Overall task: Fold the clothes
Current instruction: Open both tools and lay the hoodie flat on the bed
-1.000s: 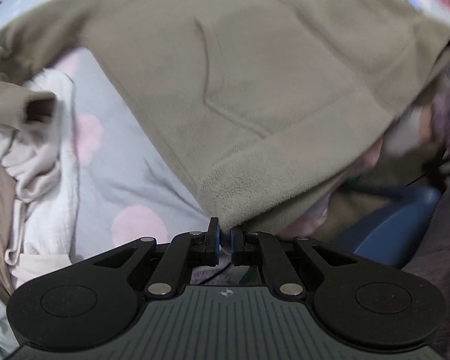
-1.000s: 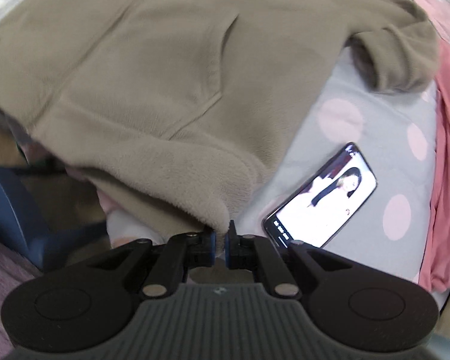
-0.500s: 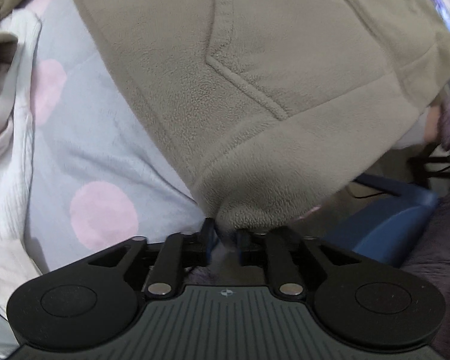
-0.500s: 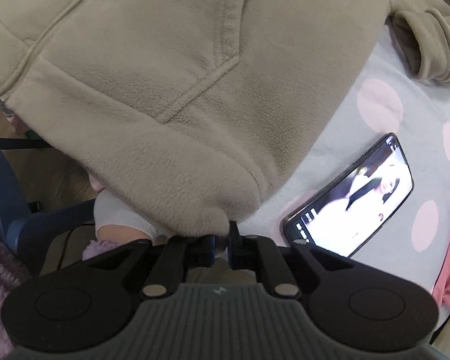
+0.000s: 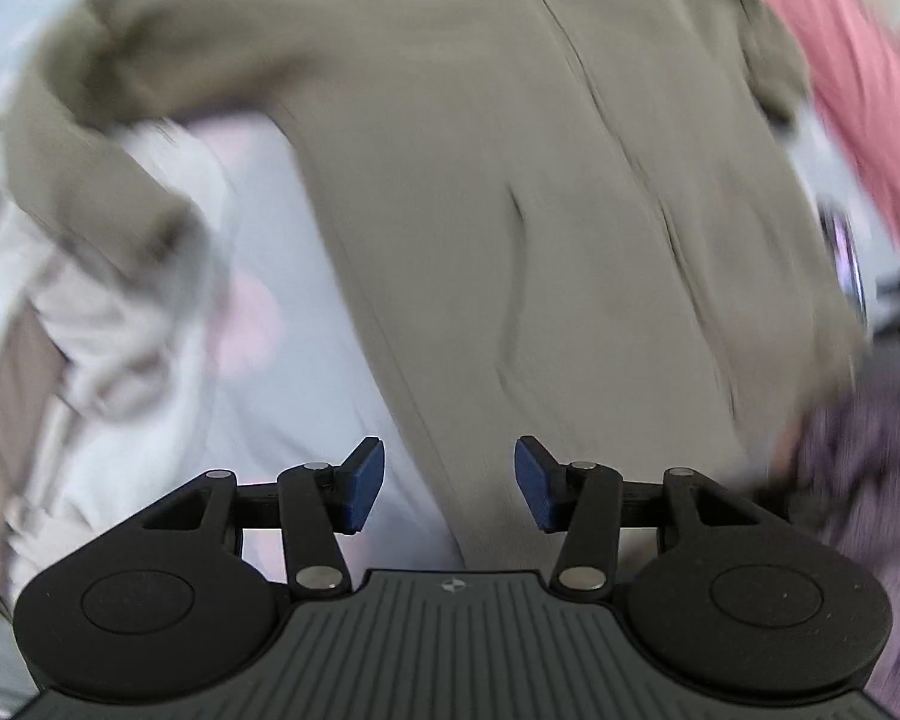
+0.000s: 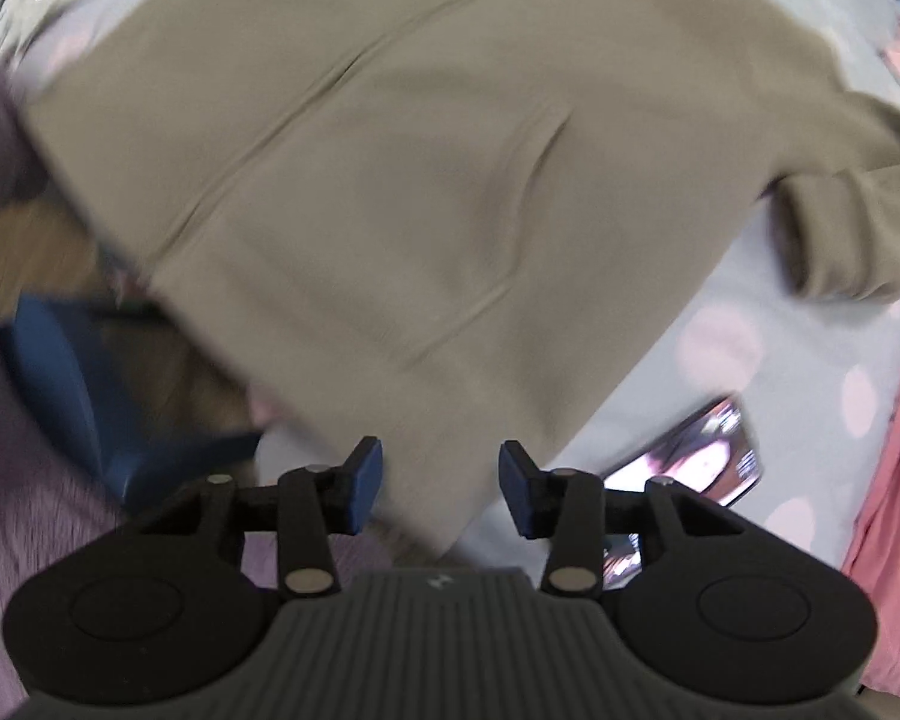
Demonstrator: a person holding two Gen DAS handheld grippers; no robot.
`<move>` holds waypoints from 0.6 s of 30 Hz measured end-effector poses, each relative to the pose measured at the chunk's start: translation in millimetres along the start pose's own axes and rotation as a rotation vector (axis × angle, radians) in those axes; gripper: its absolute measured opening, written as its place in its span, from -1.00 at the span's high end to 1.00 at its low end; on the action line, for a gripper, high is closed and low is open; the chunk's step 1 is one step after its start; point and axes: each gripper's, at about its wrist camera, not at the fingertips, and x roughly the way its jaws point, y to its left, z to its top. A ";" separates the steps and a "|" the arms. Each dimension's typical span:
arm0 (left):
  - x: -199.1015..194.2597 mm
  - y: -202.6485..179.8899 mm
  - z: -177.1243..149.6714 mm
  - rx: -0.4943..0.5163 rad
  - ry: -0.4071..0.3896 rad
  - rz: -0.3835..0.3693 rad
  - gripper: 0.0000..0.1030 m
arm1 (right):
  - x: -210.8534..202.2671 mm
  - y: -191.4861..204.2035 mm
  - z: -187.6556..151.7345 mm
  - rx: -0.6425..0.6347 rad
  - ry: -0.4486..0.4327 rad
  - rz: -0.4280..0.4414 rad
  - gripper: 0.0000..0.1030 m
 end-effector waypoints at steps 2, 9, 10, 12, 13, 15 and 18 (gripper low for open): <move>-9.9 11.2 19.5 -0.038 -0.089 0.017 0.11 | -2.8 -14.6 13.4 0.045 -0.043 -0.028 0.10; -6.4 27.5 91.6 -0.068 -0.267 0.073 0.11 | -1.0 -68.5 63.2 0.278 -0.261 -0.116 0.10; -3.0 30.0 102.9 -0.064 -0.282 0.083 0.11 | 0.6 -74.3 69.9 0.313 -0.294 -0.120 0.10; 5.6 34.0 125.6 -0.054 -0.301 0.107 0.11 | 4.8 -83.0 82.7 0.371 -0.356 -0.115 0.10; 9.1 35.4 135.7 -0.056 -0.307 0.112 0.11 | 6.6 -86.4 89.9 0.391 -0.385 -0.116 0.08; 18.5 40.3 155.3 -0.068 -0.324 0.113 0.11 | 13.3 -91.5 104.7 0.404 -0.419 -0.120 0.04; 34.3 52.2 187.0 -0.079 -0.330 0.143 0.11 | 25.5 -96.6 120.8 0.421 -0.441 -0.119 -0.03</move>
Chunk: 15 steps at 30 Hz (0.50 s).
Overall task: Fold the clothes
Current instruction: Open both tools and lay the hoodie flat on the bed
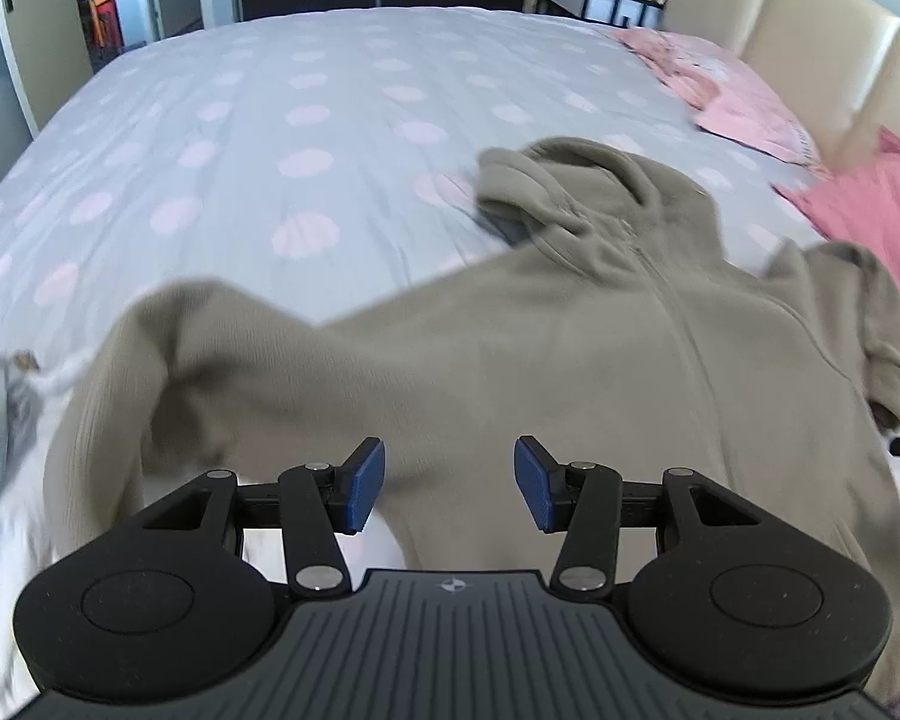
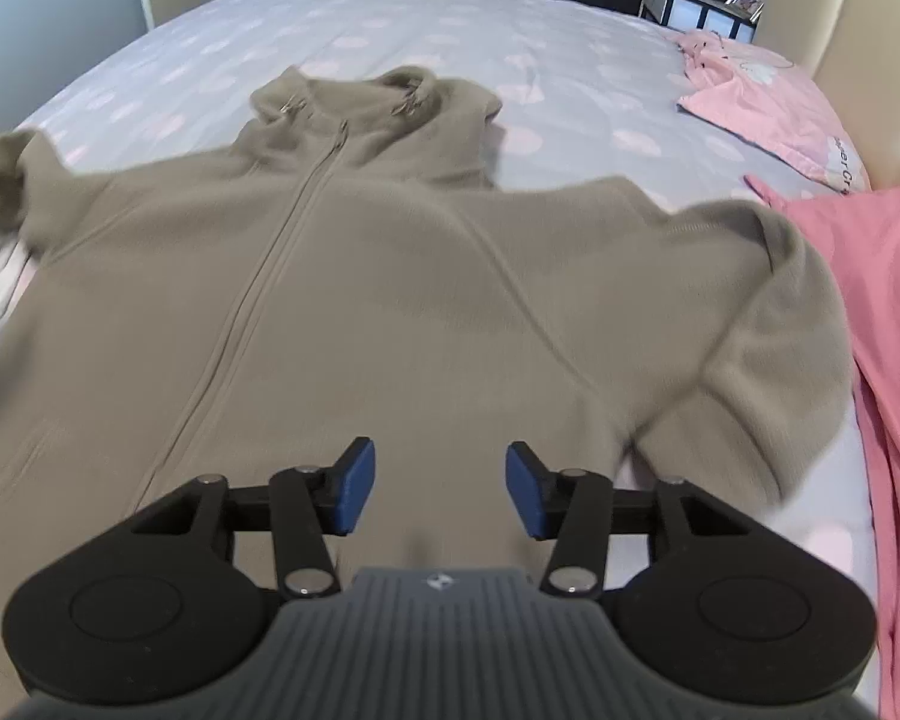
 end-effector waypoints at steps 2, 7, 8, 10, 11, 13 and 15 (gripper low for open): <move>20.1 4.0 17.4 0.000 0.008 0.020 0.11 | 13.6 -2.2 10.6 0.021 -0.003 0.009 -0.03; 75.9 5.0 51.5 0.066 0.034 0.070 0.11 | 49.4 -14.5 28.4 0.028 0.002 0.034 -0.03; 87.9 5.0 56.8 0.082 0.043 0.080 0.11 | 53.4 -15.5 30.0 0.028 0.004 0.038 -0.03; 113.1 5.1 62.8 0.113 0.068 0.084 0.11 | 64.5 -15.9 33.6 0.033 0.012 0.048 -0.03; 124.1 4.5 63.1 0.133 0.074 0.086 0.11 | 69.2 -15.9 34.5 0.035 0.019 0.053 -0.03; 145.3 4.1 60.4 0.182 0.096 0.103 0.10 | 78.1 -16.2 35.2 0.034 0.034 0.066 -0.03; 164.8 7.3 56.0 0.197 0.133 0.127 0.10 | 84.3 -16.9 33.1 0.040 0.049 0.073 -0.03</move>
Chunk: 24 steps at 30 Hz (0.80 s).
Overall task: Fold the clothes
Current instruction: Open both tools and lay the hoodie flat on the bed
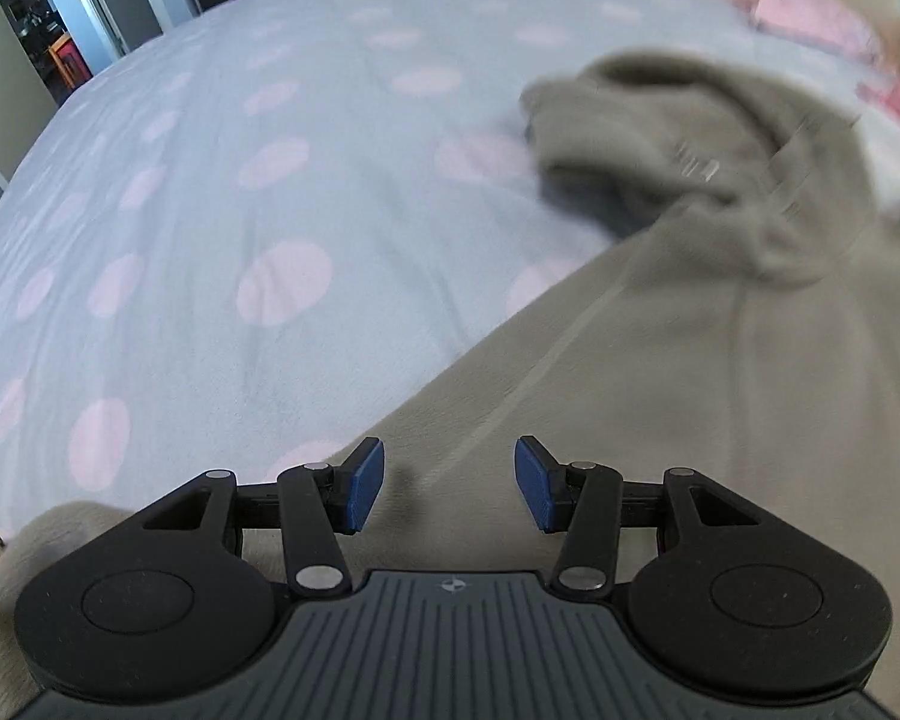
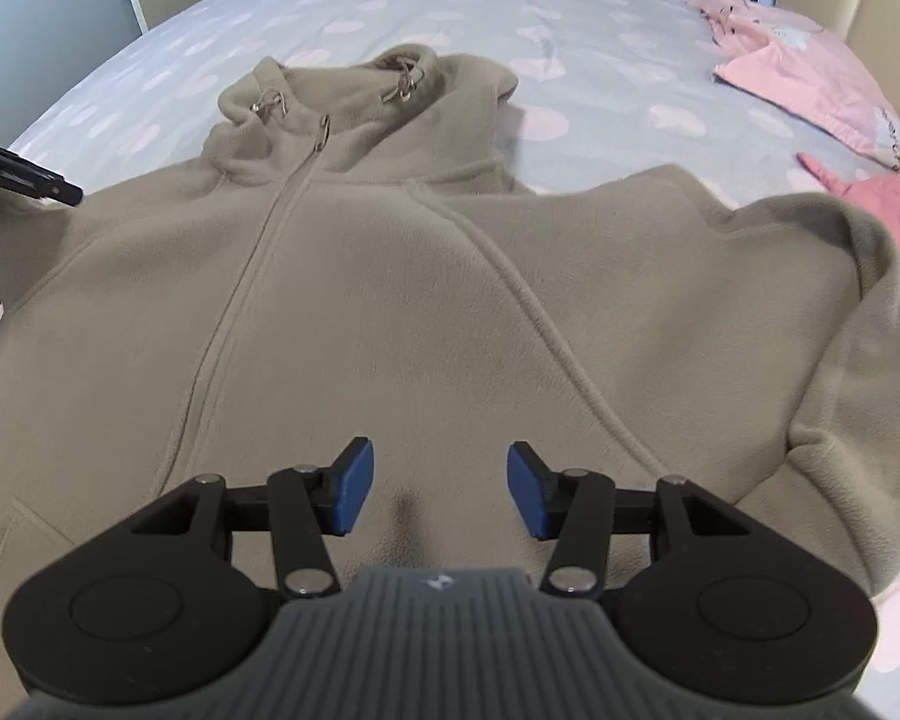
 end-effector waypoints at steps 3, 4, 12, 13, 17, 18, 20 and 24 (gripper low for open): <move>21.9 2.1 -7.2 0.008 0.022 -0.009 0.07 | 7.0 -2.5 -3.5 0.008 0.028 0.015 -0.03; 25.8 2.5 -10.2 0.012 0.016 -0.013 0.07 | 9.1 -3.2 -3.9 0.009 0.032 0.014 -0.03; 31.5 -9.2 -17.5 0.051 -0.043 0.025 0.88 | 16.0 -3.9 -3.9 0.022 0.049 0.023 -0.03; 30.1 -11.3 -14.9 0.058 -0.040 0.041 0.95 | 16.3 -2.9 -3.5 0.017 0.049 0.025 -0.03; 26.0 -9.0 -1.3 0.073 -0.045 0.126 1.00 | 14.0 0.6 -1.6 0.004 0.035 0.028 -0.03; 25.9 -3.0 2.5 0.054 -0.050 0.141 1.00 | 13.2 0.7 -1.3 0.004 0.031 0.028 -0.03; 21.0 10.9 9.5 -0.005 -0.063 0.095 1.00 | 11.9 0.3 -0.9 0.004 0.028 0.030 -0.03; 2.4 18.5 16.8 0.020 -0.067 -0.012 0.78 | 11.5 -2.9 -1.2 0.010 0.022 0.026 -0.03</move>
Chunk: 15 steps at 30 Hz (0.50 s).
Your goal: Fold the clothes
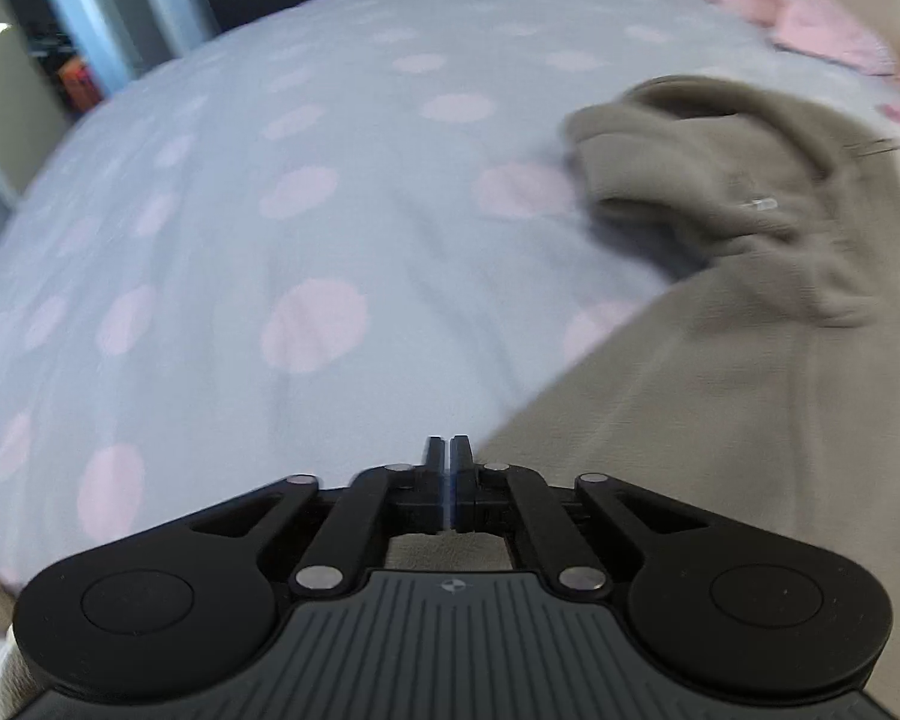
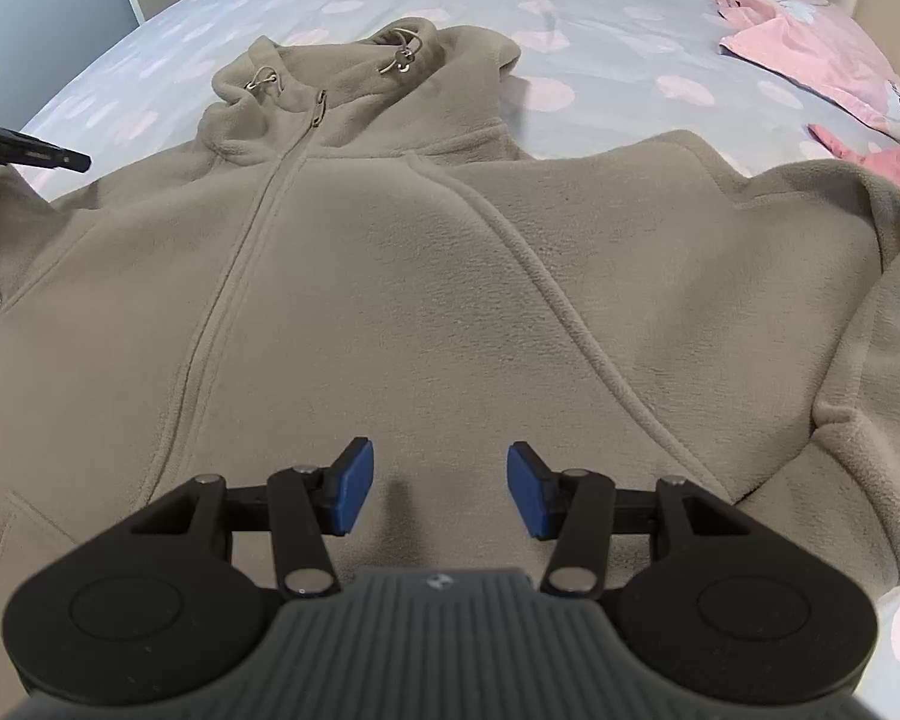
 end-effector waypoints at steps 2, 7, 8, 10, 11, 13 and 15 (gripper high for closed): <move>-4.8 -0.2 1.1 0.036 0.036 -0.038 0.18 | 1.4 -0.8 0.4 0.007 0.002 -0.003 -0.03; 3.4 0.2 -11.4 0.089 0.158 -0.033 -0.14 | 0.1 2.1 1.0 -0.007 -0.006 0.004 -0.03; 7.3 1.2 -17.0 0.084 0.185 -0.031 -0.16 | -0.5 2.5 0.9 -0.009 -0.008 0.004 -0.03; 15.2 0.6 -28.8 0.101 0.212 -0.028 -0.17 | -1.0 1.9 1.1 -0.008 -0.008 0.004 -0.03; 17.7 -1.2 -35.0 0.108 0.201 -0.024 -0.17 | -1.2 1.5 1.3 -0.007 -0.008 0.005 -0.03; 22.3 -4.1 -46.6 0.103 0.171 -0.017 -0.13 | -0.9 1.4 1.3 -0.009 -0.009 0.006 -0.03; 23.2 -4.5 -50.5 0.071 0.143 -0.010 0.01 | -0.7 1.4 1.6 -0.010 -0.009 0.006 -0.03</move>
